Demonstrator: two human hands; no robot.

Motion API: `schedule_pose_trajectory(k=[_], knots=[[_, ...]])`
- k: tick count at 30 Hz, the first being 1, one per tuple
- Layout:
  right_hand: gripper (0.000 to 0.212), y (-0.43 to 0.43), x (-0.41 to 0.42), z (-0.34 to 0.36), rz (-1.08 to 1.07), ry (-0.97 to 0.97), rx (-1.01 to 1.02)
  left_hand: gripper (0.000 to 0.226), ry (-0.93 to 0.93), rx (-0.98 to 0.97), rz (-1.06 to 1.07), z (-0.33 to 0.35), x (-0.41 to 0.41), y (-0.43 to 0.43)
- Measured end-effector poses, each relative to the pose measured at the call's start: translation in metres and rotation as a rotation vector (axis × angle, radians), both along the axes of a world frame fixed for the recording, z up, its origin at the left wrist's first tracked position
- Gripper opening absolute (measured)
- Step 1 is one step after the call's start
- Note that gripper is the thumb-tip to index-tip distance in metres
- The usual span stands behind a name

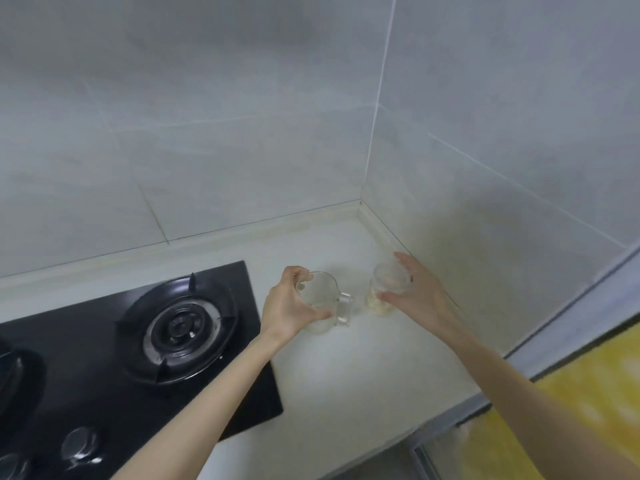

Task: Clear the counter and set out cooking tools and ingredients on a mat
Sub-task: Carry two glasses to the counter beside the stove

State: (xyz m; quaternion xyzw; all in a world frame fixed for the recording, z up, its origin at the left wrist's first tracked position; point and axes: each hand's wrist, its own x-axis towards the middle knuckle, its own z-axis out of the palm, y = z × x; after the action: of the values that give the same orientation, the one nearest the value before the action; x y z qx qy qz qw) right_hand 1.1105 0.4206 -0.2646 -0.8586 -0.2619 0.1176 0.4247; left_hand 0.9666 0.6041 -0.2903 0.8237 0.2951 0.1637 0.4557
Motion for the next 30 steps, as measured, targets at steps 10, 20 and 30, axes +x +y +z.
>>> schedule_pose_trajectory(k=[10, 20, 30], knots=[[0.077, 0.111, 0.13, -0.038, 0.038, 0.003, -0.084, 0.077, -0.033, -0.013, 0.172, -0.018, 0.058, 0.052], [0.07, 0.213, 0.243, -0.094, 0.071, 0.009, -0.201, 0.074, -0.036, -0.059, 0.3, -0.033, 0.129, 0.089], [0.051, 0.244, 0.302, -0.118, -0.018, -0.099, -0.249, 0.074, -0.006, -0.087, 0.311, -0.054, 0.186, 0.121]])
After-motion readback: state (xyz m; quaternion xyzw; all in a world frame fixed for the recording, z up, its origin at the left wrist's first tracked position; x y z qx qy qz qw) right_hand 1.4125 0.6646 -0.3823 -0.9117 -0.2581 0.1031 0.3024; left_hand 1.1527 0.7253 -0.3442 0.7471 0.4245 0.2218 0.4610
